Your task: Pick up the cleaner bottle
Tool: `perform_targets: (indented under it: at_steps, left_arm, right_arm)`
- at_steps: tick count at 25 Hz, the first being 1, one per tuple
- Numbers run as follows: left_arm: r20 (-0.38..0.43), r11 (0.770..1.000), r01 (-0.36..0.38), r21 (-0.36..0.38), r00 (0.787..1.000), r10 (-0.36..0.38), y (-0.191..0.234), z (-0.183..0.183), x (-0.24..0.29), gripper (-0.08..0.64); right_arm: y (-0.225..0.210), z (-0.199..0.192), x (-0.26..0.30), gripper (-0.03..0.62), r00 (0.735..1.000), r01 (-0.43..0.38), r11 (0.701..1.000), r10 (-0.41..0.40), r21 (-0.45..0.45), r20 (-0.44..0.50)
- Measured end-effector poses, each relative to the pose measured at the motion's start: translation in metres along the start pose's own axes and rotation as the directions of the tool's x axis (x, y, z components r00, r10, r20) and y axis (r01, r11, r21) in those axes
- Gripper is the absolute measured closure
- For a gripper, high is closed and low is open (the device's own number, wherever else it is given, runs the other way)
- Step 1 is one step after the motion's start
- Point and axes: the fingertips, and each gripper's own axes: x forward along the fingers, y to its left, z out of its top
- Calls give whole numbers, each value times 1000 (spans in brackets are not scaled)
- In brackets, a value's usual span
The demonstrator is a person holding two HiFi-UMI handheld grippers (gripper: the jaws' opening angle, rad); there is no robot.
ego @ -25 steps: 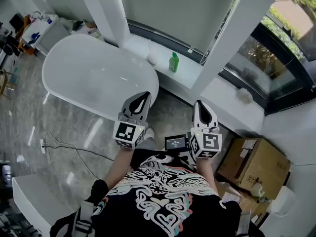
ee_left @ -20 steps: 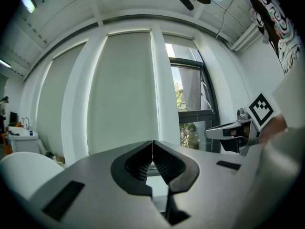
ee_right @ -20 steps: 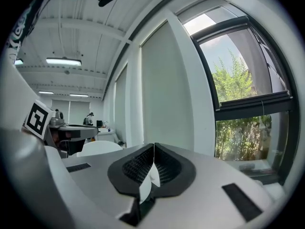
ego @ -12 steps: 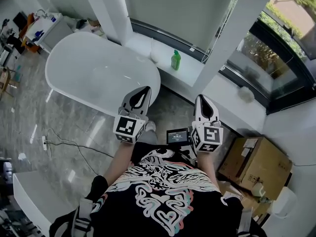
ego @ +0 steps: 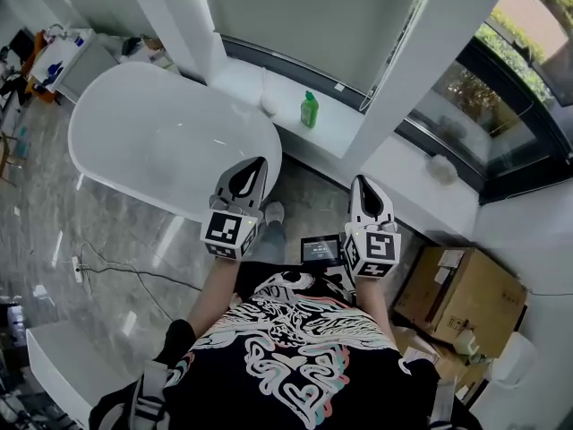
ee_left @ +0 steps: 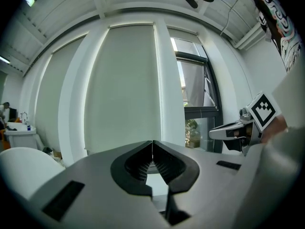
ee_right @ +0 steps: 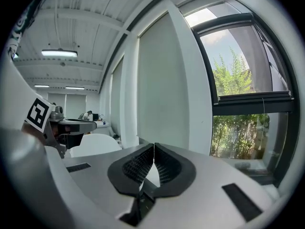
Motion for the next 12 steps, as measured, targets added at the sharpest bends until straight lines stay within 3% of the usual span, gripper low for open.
perform_targets:
  at_steps: [12]
  left_arm:
    - [-4, 998, 61, -3, 998, -61, 87, 6, 136, 543]
  right_arm:
    - [-27, 16, 137, 563, 999, 21, 1000, -21, -5, -37]
